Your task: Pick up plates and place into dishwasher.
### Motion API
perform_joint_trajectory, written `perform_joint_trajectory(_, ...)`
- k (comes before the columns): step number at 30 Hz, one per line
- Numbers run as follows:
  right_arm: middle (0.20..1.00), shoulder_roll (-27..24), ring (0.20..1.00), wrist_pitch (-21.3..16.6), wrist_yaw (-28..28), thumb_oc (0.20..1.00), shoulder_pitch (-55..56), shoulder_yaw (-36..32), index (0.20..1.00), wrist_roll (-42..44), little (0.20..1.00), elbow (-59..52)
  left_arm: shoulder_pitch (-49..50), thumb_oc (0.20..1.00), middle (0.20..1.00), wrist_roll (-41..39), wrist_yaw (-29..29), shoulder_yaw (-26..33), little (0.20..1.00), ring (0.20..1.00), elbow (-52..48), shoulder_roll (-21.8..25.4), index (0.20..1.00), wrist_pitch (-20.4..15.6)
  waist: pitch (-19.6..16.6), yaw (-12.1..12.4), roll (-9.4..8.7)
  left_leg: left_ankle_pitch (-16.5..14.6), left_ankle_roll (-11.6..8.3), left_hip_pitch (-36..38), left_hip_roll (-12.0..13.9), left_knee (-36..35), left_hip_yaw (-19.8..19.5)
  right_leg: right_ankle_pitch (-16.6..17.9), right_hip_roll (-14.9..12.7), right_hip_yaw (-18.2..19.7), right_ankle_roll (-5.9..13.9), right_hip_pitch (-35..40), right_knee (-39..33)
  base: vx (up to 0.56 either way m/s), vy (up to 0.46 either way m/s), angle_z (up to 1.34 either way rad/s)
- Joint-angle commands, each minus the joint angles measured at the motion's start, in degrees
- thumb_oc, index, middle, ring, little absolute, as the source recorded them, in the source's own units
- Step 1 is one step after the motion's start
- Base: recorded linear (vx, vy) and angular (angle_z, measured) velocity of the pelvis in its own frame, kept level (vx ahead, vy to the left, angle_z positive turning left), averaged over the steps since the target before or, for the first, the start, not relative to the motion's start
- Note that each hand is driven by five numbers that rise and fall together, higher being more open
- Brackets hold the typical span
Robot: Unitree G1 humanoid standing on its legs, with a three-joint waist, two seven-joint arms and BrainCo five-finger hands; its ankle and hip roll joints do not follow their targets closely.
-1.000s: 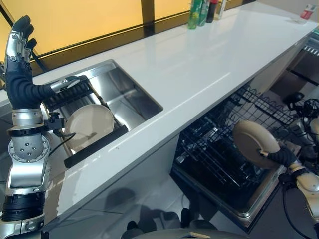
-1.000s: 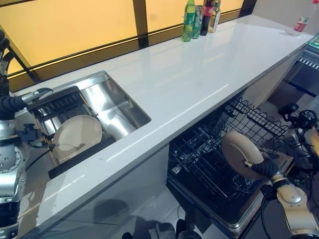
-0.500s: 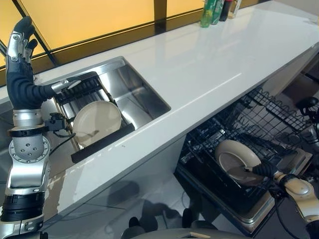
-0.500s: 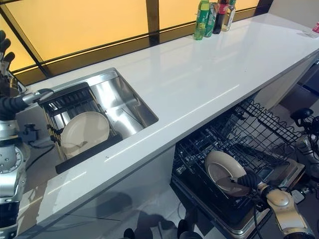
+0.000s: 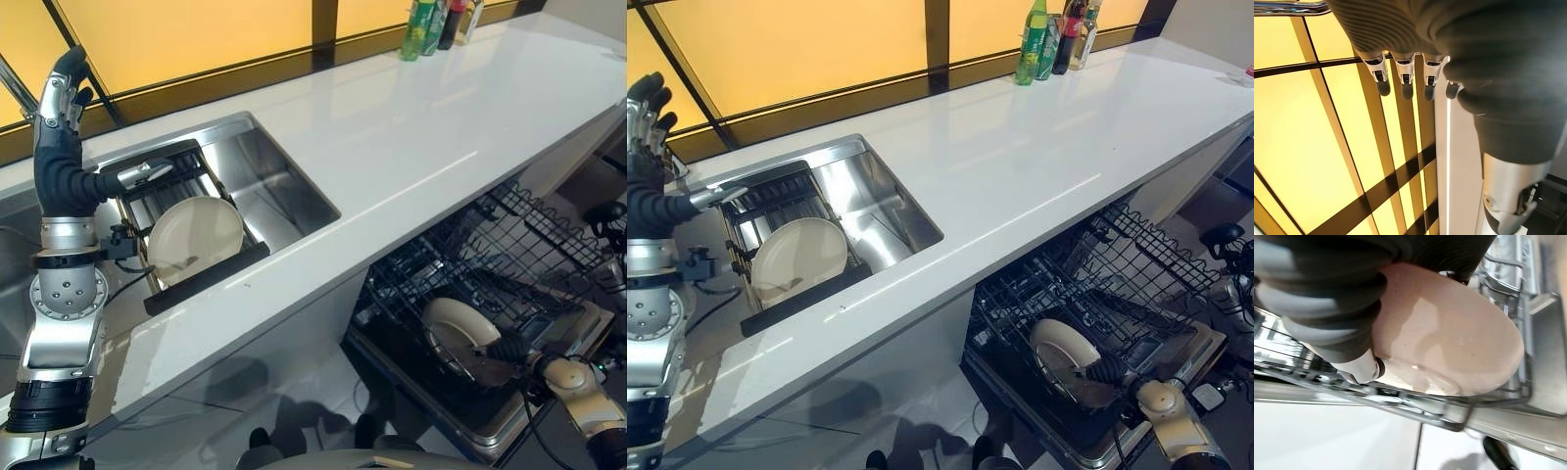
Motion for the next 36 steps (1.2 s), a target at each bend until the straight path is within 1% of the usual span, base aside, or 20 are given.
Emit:
perform_joint_trajectory(1,0.2,3.3,0.2,-0.8,0.7,0.2,-1.6,7.5,0.2,-2.1,0.2,1.3,-4.6,1.0,1.0,0.6,0.8,-3.2,1.0,1.0,0.3,2.0,1.0,-0.2,-2.2,0.9,0.87,4.6,-2.61,-5.9,4.3,-0.1,-1.6,-4.1,-4.5,-0.5,5.32,0.6,2.1,0.04,-0.006,0.07)
perform_joint_trajectory(5,0.2,4.4,0.2,0.3,-0.8,0.2,-1.8,8.2,0.2,-1.2,0.2,3.1,-5.2,1.0,1.0,0.1,0.7,-4.1,1.0,1.0,0.1,2.4,1.0,0.4,-2.2,1.1,1.17,4.4,-2.54,-5.6,4.2,-0.1,-1.9,-4.2,-4.7,-0.9,5.48,1.0,2.1,0.02,-0.009,0.13)
perform_joint_trajectory(11,0.2,5.8,0.2,-0.1,-3.6,0.2,-1.4,7.9,0.2,-0.3,0.2,5.6,-5.5,1.0,1.0,-0.1,0.0,-4.4,1.0,1.0,-0.2,2.3,1.0,0.9,-2.4,1.1,1.32,4.1,-2.47,-4.9,4.2,-0.3,-2.0,-4.1,-4.8,-1.1,5.62,1.3,2.0,0.0,-0.004,0.07)
perform_joint_trajectory(12,0.369,6.0,0.369,-0.1,-4.0,0.369,-1.4,7.7,0.369,-0.1,0.369,5.7,-5.5,1.0,1.0,-0.2,0.0,-4.4,1.0,1.0,-0.4,2.2,1.0,1.0,-2.4,1.1,1.31,4.1,-2.46,-4.8,4.2,-0.3,-1.9,-4.1,-4.8,-1.1,5.64,1.3,1.9,0.0,0.0,0.0)
perform_joint_trajectory(13,0.896,6.2,0.896,-0.2,-4.9,0.896,-1.3,7.5,0.896,-0.2,0.896,6.0,-5.5,1.0,1.0,-0.2,0.0,-4.5,1.0,1.0,-0.3,2.2,1.0,1.0,-2.5,1.1,1.3,4.0,-2.45,-4.8,4.2,-0.3,-1.9,-4.1,-4.8,-1.1,5.66,1.4,1.9,0.0,0.0,0.0)
perform_joint_trajectory(14,1.0,6.4,1.0,-0.2,-6.4,1.0,-1.2,7.3,1.0,-0.7,1.0,6.2,-5.6,1.0,1.0,-0.2,0.0,-4.6,1.0,1.0,-0.1,2.2,1.0,0.7,-2.6,1.0,1.3,4.0,-2.43,-4.7,4.3,-0.3,-1.8,-4.1,-4.8,-1.1,5.66,1.4,1.9,0.0,0.0,0.0)
perform_joint_trajectory(17,1.0,6.3,1.0,0.8,-8.8,1.0,-0.9,6.4,1.0,-1.3,1.0,4.6,-5.6,1.0,1.0,-0.2,0.0,-4.6,1.0,1.0,0.0,2.3,1.0,0.9,-2.7,0.6,1.22,3.8,-2.35,-4.2,4.3,-0.4,-1.6,-4.0,-4.6,-0.9,5.73,1.5,1.9,0.0,0.0,0.0)
perform_joint_trajectory(19,1.0,5.8,1.0,1.3,-10.1,1.0,-0.7,5.3,1.0,0.1,1.0,2.3,-5.6,1.0,1.0,-0.6,0.2,-4.8,1.0,1.0,0.2,2.7,1.0,0.9,-2.8,0.3,1.19,3.8,-2.33,-3.9,4.4,-0.5,-1.4,-3.9,-4.6,-0.8,5.72,1.6,1.8,-0.03,-0.008,-0.01)
perform_joint_trajectory(23,1.0,4.8,1.0,1.4,-14.0,1.0,0.7,1.2,1.0,-0.5,1.0,-4.6,-4.5,1.0,1.0,-0.8,0.4,-4.2,1.0,1.0,1.6,2.8,1.0,-0.3,-3.0,-0.7,0.97,3.5,-2.21,-3.2,4.6,-0.5,-1.1,-3.7,-4.3,-0.4,5.65,1.8,1.7,-0.04,-0.01,-0.01)
perform_joint_trajectory(26,1.0,3.9,1.0,0.7,-16.1,1.0,1.4,-2.4,1.0,-2.6,1.0,-9.1,-3.5,1.0,1.0,-1.6,0.1,-3.2,1.0,1.0,2.3,2.7,1.0,-0.3,-3.2,-1.5,0.9,3.5,-2.15,-2.9,4.7,-0.5,-0.8,-3.7,-3.9,0.2,5.5,1.7,1.7,-0.06,0.004,-0.01)
perform_joint_trajectory(27,1.0,3.3,1.0,0.5,-16.8,1.0,1.6,-4.0,1.0,-3.3,1.0,-11.4,-3.0,1.0,1.0,-2.1,0.1,-2.9,1.0,1.0,2.5,2.6,1.0,0.3,-3.3,-1.9,0.86,3.5,-2.13,-2.8,4.8,-0.5,-0.8,-3.8,-3.7,0.5,5.41,1.6,1.7,-0.07,0.011,-0.02)
perform_joint_trajectory(31,1.0,1.4,1.0,1.1,-18.1,1.0,2.1,-8.4,1.0,-4.5,1.0,-19.2,-1.5,1.0,1.0,-2.4,0.2,-2.3,1.0,1.0,4.6,1.7,1.0,0.6,-3.5,-2.9,0.85,3.4,-2.05,-2.6,5.1,-0.4,-0.8,-4.1,-2.8,2.0,4.9,1.4,1.9,-0.07,0.013,-0.11)
perform_joint_trajectory(35,1.0,0.1,1.0,0.6,-16.9,1.0,2.2,-12.0,1.0,-6.5,1.0,-25.1,1.2,1.0,1.0,-2.3,-0.1,-0.4,1.0,1.0,5.6,-0.2,1.0,-0.4,-3.8,-3.2,0.52,3.1,-1.86,-2.3,5.0,0.4,-1.8,-4.8,-1.5,4.1,3.97,1.1,2.6,-0.07,0.011,-0.14)
perform_joint_trajectory(36,1.0,-0.5,1.0,0.6,-16.6,1.0,2.4,-12.6,1.0,-6.4,1.0,-26.4,2.0,1.0,1.0,-2.3,0.0,0.1,1.0,1.0,5.4,-0.6,1.0,-0.5,-3.8,-3.1,0.36,2.6,-1.89,-2.4,5.0,1.6,-2.2,-4.9,-1.4,4.6,3.7,1.0,2.9,-0.05,-0.006,-0.23)
